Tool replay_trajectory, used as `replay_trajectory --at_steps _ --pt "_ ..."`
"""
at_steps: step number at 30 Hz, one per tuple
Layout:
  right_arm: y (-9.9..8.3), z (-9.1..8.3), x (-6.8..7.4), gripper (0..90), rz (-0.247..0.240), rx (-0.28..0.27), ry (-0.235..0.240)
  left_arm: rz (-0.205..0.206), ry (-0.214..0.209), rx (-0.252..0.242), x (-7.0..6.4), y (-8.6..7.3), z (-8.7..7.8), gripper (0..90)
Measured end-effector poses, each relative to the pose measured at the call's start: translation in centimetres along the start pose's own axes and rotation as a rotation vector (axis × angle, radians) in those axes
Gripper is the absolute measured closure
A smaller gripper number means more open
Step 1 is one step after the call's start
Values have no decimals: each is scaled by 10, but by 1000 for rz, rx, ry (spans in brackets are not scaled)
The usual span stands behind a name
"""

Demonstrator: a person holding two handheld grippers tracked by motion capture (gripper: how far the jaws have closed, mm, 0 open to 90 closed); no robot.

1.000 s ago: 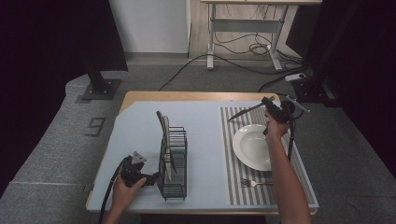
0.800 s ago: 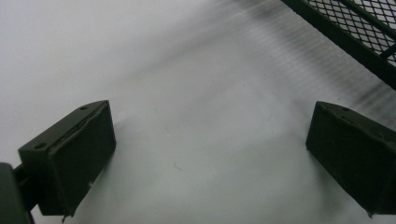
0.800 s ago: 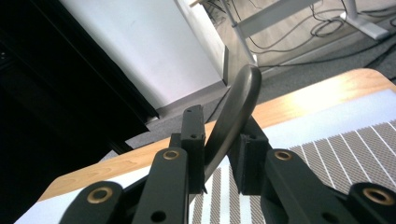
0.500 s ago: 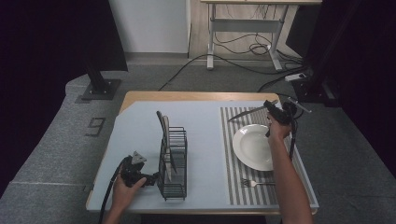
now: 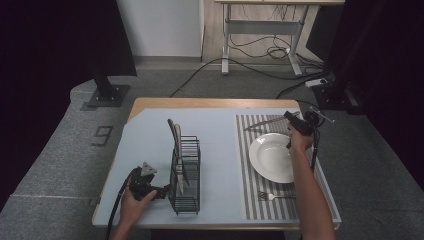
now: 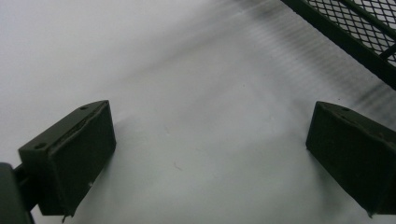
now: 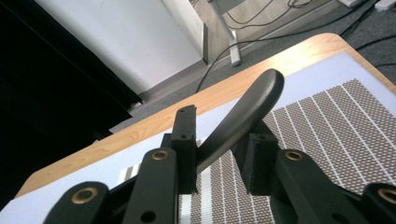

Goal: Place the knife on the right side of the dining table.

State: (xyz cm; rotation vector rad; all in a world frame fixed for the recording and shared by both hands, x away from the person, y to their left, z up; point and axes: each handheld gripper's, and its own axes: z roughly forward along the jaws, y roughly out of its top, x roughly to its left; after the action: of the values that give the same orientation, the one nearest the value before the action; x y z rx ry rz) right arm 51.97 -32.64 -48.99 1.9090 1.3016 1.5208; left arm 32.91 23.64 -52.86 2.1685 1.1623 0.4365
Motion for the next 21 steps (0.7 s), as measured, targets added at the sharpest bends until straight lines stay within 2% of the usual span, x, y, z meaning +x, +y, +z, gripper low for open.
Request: replay_trajectory --at_steps 21 --pt "1 8 -7 663 -24 36 -39 0 0 0 0 0 0 9"
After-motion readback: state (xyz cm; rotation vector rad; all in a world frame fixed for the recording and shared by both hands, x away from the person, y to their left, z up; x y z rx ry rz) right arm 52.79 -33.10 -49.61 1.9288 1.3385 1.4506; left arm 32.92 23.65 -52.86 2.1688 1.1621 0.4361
